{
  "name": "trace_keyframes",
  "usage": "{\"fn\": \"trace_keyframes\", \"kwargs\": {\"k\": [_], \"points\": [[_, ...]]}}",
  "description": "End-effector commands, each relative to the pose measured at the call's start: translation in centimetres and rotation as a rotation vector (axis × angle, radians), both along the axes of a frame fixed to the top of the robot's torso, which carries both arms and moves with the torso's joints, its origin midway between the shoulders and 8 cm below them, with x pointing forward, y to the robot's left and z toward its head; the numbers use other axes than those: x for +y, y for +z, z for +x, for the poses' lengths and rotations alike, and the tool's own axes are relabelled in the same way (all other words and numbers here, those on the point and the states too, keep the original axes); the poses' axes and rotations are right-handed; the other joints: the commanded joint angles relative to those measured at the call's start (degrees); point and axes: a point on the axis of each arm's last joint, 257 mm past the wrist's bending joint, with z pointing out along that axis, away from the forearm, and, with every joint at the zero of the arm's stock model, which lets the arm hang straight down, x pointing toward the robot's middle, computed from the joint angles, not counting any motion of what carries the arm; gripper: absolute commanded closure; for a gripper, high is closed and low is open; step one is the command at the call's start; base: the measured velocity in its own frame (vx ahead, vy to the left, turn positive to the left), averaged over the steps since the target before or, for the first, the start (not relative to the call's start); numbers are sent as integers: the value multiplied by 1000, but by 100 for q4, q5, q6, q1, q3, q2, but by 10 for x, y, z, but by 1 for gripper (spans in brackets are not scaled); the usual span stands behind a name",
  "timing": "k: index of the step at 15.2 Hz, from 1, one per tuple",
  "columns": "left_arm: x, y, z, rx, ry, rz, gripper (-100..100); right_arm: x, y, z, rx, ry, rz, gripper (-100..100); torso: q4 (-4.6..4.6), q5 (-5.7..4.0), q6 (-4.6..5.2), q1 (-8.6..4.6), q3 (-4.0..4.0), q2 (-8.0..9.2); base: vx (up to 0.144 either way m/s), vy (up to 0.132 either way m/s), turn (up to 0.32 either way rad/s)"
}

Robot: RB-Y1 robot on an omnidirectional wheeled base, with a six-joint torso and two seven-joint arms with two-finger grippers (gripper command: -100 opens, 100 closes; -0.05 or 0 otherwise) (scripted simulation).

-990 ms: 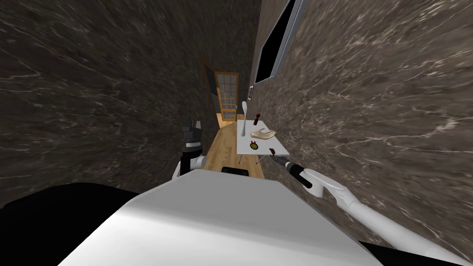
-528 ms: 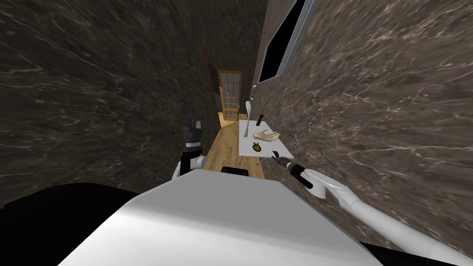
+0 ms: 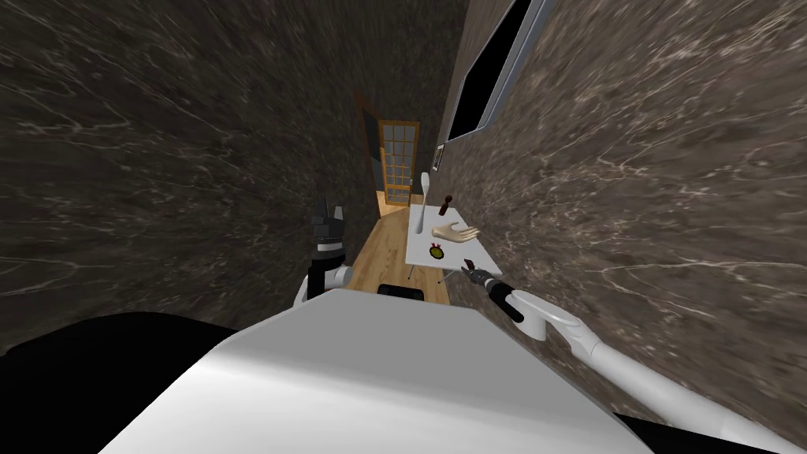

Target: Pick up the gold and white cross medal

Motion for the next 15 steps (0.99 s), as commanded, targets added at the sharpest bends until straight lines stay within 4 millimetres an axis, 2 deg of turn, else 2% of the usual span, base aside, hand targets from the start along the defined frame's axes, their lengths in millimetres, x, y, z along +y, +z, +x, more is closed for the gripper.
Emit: {"fn": "trace_keyframes", "kwargs": {"k": [1,4,5,9,10,15], "points": [[0,0,0,0,0,0,0,4,-2,-2,-1,-19,0,-100,0,0,0,0,0,0,-27,-59,174],[0,0,0,0,0,0,0,6,-2,-3,-1,-23,2,-100,0,-1,1,-3,0,-1,-19,-63,62],[0,0,0,0,0,0,0,5,-2,-3,-2,-26,1,100,0,0,2,4,-1,-3,-5,-16,3],[0,0,0,0,0,0,0,6,-2,-3,-2,-27,2,100,-3,6,1,22,-6,-11,-1,-2,1],[0,0,0,0,0,0,0,1,-1,-1,-1,-7,-1,100,-3,6,1,23,-7,-12,10,42,-362],[0,0,0,0,0,0,0,-7,3,3,1,26,-3,100,-7,11,0,61,-15,-24,29,86,-90]]}}
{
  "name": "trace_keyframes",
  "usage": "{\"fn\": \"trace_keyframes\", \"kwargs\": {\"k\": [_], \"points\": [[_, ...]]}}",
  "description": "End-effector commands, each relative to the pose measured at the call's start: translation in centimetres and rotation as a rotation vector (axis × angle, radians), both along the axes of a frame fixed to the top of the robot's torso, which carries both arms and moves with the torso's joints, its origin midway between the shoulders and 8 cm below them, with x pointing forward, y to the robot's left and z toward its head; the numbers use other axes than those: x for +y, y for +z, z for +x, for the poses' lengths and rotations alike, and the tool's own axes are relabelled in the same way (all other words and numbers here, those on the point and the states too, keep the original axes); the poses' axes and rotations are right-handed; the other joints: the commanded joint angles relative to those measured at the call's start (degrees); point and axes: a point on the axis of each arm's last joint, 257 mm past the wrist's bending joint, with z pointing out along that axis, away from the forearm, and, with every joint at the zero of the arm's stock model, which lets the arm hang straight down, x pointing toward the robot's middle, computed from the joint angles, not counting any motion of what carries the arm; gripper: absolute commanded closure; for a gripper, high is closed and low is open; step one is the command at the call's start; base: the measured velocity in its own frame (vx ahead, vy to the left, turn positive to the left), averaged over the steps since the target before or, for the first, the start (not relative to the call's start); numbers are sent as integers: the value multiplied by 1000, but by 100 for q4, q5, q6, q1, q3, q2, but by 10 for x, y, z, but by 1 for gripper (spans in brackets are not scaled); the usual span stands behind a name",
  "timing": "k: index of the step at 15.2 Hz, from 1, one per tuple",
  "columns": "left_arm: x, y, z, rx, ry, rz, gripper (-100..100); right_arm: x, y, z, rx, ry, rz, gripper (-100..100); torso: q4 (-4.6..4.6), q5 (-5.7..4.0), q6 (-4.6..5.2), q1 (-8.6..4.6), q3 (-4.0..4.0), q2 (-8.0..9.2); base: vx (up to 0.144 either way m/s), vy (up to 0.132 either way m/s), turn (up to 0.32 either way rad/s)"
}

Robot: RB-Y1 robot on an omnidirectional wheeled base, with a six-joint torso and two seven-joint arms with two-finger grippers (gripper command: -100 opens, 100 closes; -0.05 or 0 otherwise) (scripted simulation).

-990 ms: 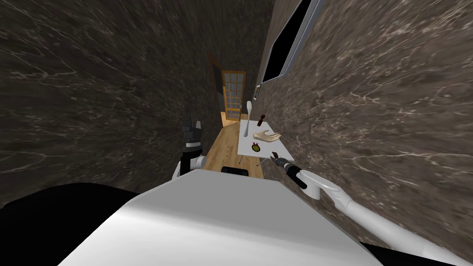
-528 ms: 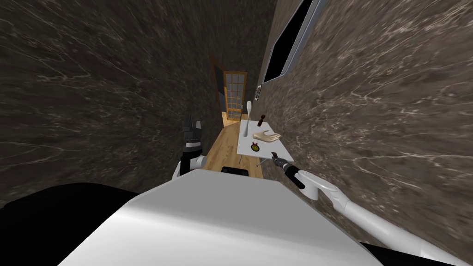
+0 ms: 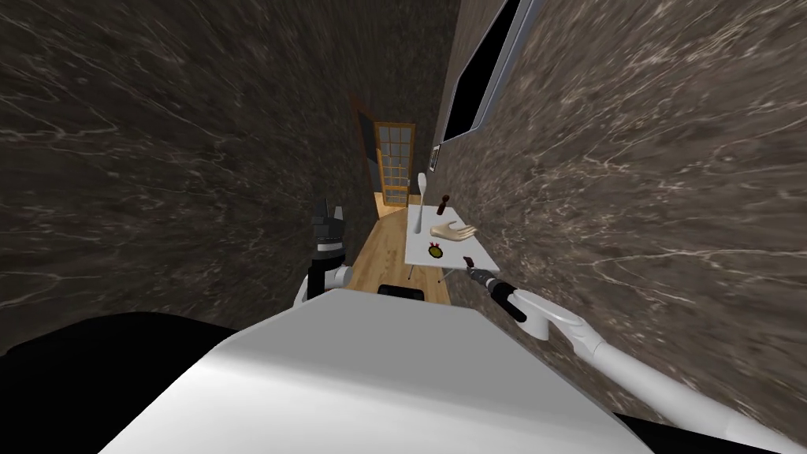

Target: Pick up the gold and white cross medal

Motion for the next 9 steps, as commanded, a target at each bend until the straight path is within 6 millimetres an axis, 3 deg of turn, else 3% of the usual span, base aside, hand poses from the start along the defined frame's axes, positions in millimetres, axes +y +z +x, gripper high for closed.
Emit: {"fn": "trace_keyframes", "kwargs": {"k": [1,9], "points": [[0,0,0,0,0,0,0,-4,3,2,2,24,0,100,0,0,0,0,0,0,29,83,-131],[0,0,0,0,0,0,0,-13,8,5,4,61,-2,100,-1,-2,-6,-8,1,3,16,64,-104]]}}
